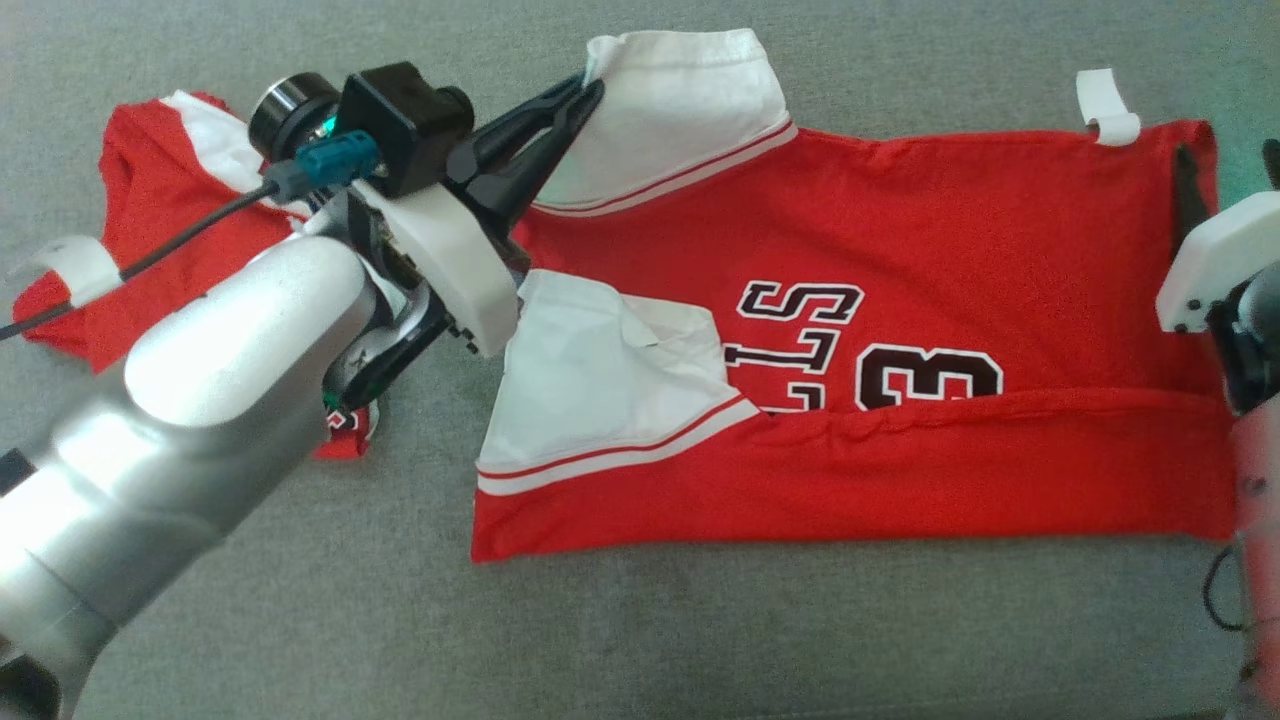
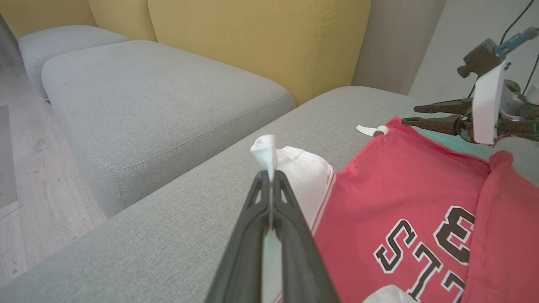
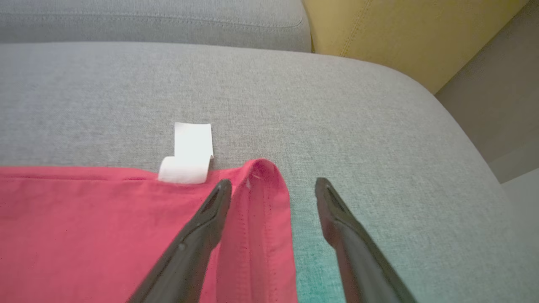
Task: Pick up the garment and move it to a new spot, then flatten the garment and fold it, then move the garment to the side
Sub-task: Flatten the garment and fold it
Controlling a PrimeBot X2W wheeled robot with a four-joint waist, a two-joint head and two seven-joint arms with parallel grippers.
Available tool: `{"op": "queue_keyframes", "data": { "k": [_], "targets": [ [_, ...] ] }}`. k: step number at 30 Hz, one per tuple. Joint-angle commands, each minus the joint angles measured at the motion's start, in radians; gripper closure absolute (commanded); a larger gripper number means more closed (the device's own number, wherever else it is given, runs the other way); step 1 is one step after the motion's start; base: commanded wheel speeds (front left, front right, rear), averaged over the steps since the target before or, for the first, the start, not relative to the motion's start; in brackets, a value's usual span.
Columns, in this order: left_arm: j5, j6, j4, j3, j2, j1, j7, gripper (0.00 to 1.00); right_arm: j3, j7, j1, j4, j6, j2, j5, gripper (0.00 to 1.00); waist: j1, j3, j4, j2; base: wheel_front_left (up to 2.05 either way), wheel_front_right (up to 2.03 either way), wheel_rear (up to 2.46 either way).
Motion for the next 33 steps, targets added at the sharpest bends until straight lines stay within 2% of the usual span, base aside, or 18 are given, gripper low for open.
{"op": "queue_keyframes", "data": {
  "k": [1, 9, 15, 16, 17, 18, 24, 29, 33],
  "targets": [
    [0.013, 0.012, -0.042, 0.033, 0.043, -0.033, 0.011, 1.00, 0.016, -0.002, -0.045, 0.009, -0.001, -0.030, -0.020, 0.00, -0.0001, 0.010, 0.006, 0.0000, 0.00, 0.00, 0.00],
    [0.017, 0.035, -0.085, 0.029, 0.065, -0.036, 0.034, 1.00, -0.005, -0.035, -0.119, 0.157, -0.001, -0.054, -0.100, 0.00, -0.0001, 0.032, 0.010, 0.0000, 0.00, 0.00, 0.00],
    [0.014, 0.041, -0.081, 0.028, 0.071, -0.037, 0.039, 1.00, 0.020, -0.056, -0.164, 0.249, -0.001, -0.068, -0.104, 0.00, -0.0001, 0.041, 0.007, 0.0000, 0.00, 0.00, 0.00],
    [0.014, 0.042, -0.078, 0.028, 0.072, -0.037, 0.039, 1.00, 0.029, -0.056, -0.171, 0.267, -0.001, -0.070, -0.100, 0.27, -0.0001, 0.040, 0.007, 0.0000, 0.00, 0.00, 0.00],
    [0.015, 0.044, -0.074, 0.029, 0.073, -0.037, 0.038, 1.00, 0.037, -0.060, -0.179, 0.283, -0.001, -0.072, -0.091, 0.90, -0.0001, 0.039, 0.006, 0.0000, 0.00, 0.00, 0.00],
    [0.016, 0.046, -0.070, 0.029, 0.074, -0.037, 0.036, 1.00, 0.043, -0.072, -0.187, 0.295, -0.001, -0.078, -0.082, 1.00, -0.0001, 0.037, 0.005, 0.0000, 0.00, 0.00, 0.00],
    [-0.003, 0.077, -0.022, 0.055, 0.083, -0.026, 0.015, 1.00, 0.063, -0.191, -0.235, 0.327, -0.001, -0.077, -0.014, 1.00, -0.0001, 0.012, -0.015, 0.0000, 0.00, 0.00, 0.00],
    [-0.002, 0.078, 0.025, 0.064, 0.091, -0.041, 0.011, 1.00, 0.074, -0.245, -0.264, 0.337, -0.001, -0.062, 0.057, 1.00, -0.0001, 0.002, -0.031, 0.0000, 0.00, 0.00, 0.00],
    [-0.002, 0.077, 0.096, 0.080, 0.089, -0.074, 0.003, 1.00, 0.126, -0.281, -0.287, 0.332, -0.001, -0.057, 0.099, 1.00, -0.0001, 0.009, -0.045, 0.0000, 0.00, 0.00, 0.00]
  ]
}}
